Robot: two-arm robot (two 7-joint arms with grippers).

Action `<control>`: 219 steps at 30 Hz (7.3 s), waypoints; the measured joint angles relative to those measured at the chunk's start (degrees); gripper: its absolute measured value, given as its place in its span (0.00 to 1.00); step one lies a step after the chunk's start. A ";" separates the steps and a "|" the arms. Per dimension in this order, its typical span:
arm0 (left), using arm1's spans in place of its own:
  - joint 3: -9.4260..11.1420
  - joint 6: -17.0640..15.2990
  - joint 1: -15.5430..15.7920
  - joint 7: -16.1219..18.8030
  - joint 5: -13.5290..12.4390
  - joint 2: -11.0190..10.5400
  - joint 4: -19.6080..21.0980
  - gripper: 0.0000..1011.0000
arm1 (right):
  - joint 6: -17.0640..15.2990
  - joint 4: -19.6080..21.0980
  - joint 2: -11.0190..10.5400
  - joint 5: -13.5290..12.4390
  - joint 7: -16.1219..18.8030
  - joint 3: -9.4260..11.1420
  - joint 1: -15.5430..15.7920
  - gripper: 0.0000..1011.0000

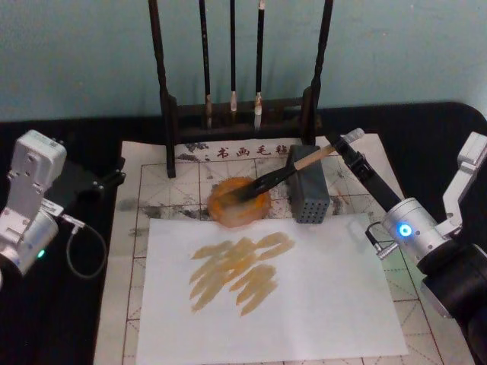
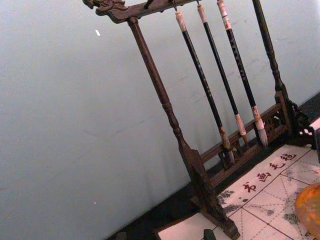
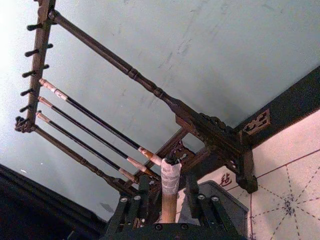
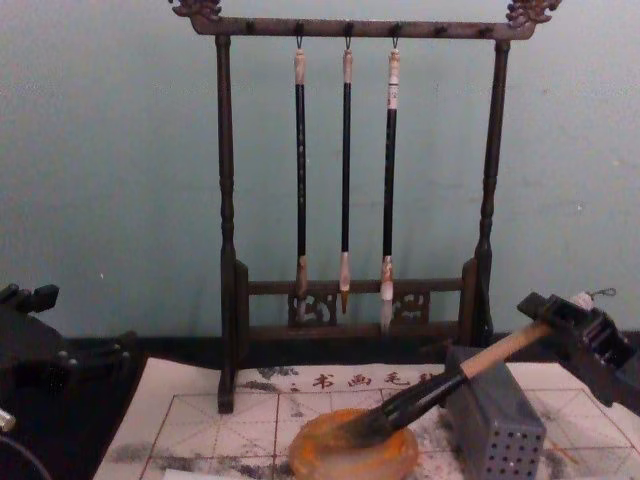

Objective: Pick up the brush from the inkstone, write on the paper, then place the brush back to its original position.

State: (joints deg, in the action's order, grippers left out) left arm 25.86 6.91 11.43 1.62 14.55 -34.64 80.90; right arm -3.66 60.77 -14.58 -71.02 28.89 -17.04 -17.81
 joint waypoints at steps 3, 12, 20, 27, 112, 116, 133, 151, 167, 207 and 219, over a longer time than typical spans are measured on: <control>0.00 0.00 0.00 0.00 0.00 0.00 0.00 0.99 | 0.00 0.00 0.00 0.00 0.00 0.00 0.00 0.39; 0.00 0.00 0.00 0.00 0.00 0.00 0.00 0.99 | 0.00 0.00 0.00 0.00 0.00 0.00 0.00 0.17; 0.00 0.00 0.00 0.00 0.00 0.00 0.00 0.99 | 0.00 0.00 0.00 0.00 0.00 0.00 0.00 0.17; 0.00 0.00 0.00 0.00 0.00 0.00 0.00 0.99 | 0.00 0.00 0.00 0.00 0.00 0.00 0.00 0.17; 0.00 0.00 0.00 0.00 0.00 0.00 0.00 0.99 | -0.22 6.60 -7.99 11.27 12.58 -15.66 -6.34 0.17; 0.00 0.00 0.00 0.00 0.00 0.00 0.00 0.99 | -0.15 6.55 -7.88 11.86 13.01 -15.82 -6.52 0.17; 0.00 0.00 0.00 0.00 0.00 0.00 0.00 0.99 | -0.87 7.16 -7.67 13.29 14.02 -16.68 -6.52 0.17; 0.00 0.00 0.00 0.00 0.00 0.00 0.00 0.99 | -1.24 6.13 -7.12 14.36 14.29 -17.50 -6.72 0.17; 0.00 0.00 0.00 0.00 0.00 0.00 0.00 0.99 | -1.46 5.50 -7.19 15.03 13.97 -17.20 -6.79 0.17; 0.00 0.00 0.00 0.00 0.00 0.00 0.00 0.99 | -2.37 7.15 -10.33 14.16 12.06 -14.61 -5.42 0.17; 0.00 0.00 0.00 0.00 0.00 0.00 0.00 0.99 | -2.31 7.32 -10.18 12.63 12.61 -13.69 -5.00 0.17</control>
State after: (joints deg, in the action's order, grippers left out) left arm 25.86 6.91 11.43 1.62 14.55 -34.64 80.90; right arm -5.97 68.09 -24.77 -58.40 41.50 -30.73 -22.81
